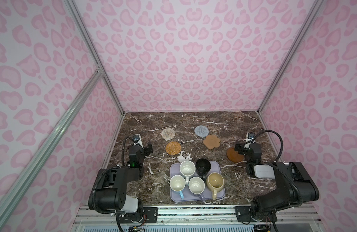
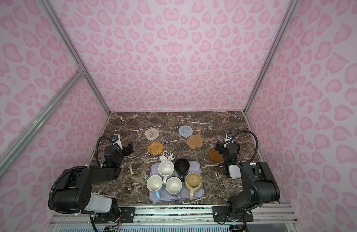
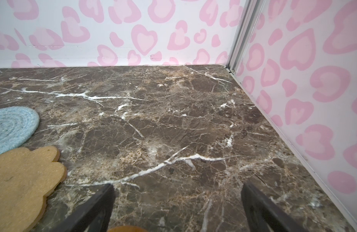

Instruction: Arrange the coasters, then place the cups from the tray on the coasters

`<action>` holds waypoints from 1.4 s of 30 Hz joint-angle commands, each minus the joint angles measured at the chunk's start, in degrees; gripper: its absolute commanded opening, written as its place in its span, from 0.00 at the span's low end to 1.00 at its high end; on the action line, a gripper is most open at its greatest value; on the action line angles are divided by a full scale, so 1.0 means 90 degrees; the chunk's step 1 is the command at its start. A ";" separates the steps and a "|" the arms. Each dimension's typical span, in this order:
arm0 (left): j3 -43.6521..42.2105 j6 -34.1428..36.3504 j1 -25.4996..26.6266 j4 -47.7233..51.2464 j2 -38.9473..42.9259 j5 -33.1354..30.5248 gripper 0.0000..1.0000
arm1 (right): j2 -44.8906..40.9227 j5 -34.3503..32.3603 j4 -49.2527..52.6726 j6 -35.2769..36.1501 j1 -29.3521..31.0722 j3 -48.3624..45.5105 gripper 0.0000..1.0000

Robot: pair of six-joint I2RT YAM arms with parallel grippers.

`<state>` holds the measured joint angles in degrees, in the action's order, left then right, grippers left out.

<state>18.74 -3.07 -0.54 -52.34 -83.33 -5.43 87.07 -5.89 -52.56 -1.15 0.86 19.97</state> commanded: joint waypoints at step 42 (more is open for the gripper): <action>0.6256 -0.2436 0.1656 0.7822 -0.2060 -0.0070 0.87 | 0.1411 0.0684 0.7249 -0.0539 0.3757 0.5891 0.98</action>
<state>71.42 -26.44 14.28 13.93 -98.04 -4.29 97.17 -0.32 9.10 -7.44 33.23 71.02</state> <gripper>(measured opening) 0.877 0.977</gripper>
